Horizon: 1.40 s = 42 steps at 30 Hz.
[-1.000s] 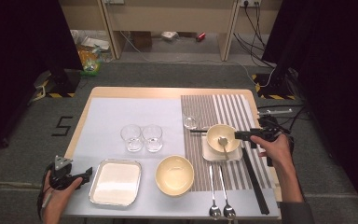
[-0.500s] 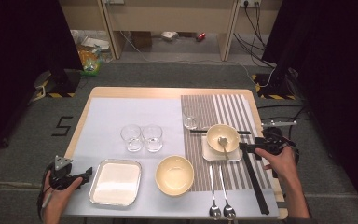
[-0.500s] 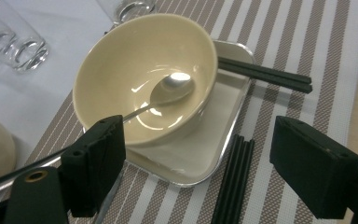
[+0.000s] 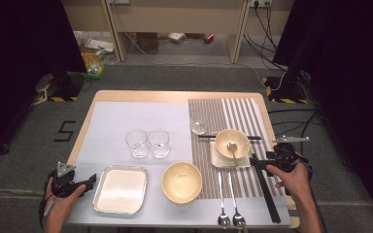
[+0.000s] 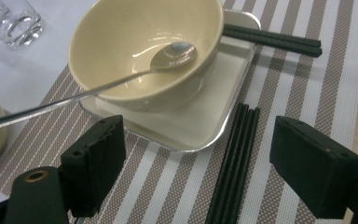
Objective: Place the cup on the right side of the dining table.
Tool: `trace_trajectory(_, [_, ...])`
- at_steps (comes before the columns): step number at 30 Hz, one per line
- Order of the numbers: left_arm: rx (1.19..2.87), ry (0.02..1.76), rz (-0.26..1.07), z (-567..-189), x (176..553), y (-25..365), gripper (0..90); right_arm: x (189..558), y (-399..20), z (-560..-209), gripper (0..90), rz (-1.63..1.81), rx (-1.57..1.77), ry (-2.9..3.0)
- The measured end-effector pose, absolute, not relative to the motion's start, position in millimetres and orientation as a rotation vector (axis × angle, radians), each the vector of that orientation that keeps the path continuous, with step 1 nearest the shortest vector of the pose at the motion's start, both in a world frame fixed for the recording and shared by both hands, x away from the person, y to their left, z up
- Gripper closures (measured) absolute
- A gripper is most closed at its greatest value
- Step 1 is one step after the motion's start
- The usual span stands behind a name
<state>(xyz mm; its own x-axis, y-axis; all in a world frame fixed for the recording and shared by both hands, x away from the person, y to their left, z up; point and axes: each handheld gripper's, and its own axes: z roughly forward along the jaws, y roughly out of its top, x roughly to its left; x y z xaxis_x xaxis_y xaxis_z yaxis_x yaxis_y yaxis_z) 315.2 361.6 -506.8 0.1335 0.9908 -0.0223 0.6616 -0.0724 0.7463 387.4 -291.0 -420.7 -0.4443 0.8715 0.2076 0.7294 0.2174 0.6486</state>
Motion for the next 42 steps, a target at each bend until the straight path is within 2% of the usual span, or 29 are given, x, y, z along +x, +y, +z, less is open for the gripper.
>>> trace_trajectory(42, [1.807, 1.590, 0.679, -507, 315, 362, 13.6, 348, -298, -454, 19.9, 0.997, 1.512, 2.325])
